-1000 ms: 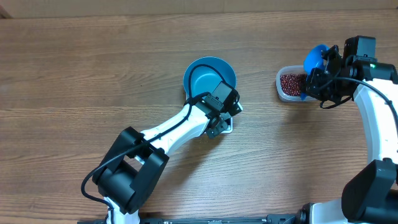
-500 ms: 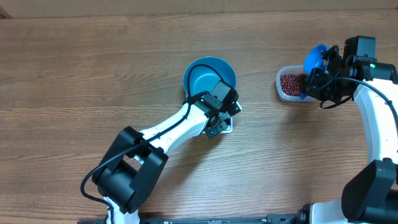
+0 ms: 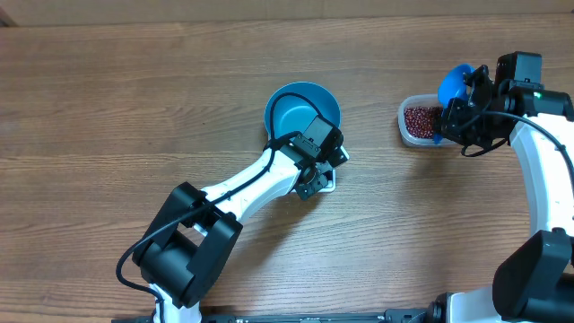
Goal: Scoop item into bowl and weigh 150g on scale
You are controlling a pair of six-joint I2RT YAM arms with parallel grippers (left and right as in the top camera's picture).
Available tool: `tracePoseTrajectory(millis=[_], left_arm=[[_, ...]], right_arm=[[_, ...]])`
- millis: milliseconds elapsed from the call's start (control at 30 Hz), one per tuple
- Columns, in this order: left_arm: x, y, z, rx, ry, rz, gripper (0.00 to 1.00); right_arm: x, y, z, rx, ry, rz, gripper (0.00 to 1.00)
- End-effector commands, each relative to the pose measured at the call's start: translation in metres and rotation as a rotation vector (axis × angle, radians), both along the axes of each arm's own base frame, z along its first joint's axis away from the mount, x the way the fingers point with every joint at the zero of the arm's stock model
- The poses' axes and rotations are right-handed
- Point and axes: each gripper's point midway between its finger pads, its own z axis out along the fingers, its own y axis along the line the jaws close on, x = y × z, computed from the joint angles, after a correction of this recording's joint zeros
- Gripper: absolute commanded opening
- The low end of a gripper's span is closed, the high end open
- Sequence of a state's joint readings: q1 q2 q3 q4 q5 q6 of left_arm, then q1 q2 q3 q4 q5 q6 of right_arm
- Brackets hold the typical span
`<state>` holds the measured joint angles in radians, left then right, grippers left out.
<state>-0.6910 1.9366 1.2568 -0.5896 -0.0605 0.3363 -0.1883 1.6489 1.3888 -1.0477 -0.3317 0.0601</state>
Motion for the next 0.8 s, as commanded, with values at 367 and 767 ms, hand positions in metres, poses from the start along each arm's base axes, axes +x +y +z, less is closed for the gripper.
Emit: tracePoseTrajectory(millis=[367, 767], left_arm=[[-0.002, 0.012, -0.035, 0.068, 0.057, 0.026, 0.04], [0.000, 0.004, -0.016, 0.037, 0.061, 0.040, 0.04]], right_arm=[[0.001, 0.000, 0.002, -0.009, -0.006, -0.002, 0.04], [0.001, 0.000, 0.002, -0.009, -0.006, -0.002, 0.04]])
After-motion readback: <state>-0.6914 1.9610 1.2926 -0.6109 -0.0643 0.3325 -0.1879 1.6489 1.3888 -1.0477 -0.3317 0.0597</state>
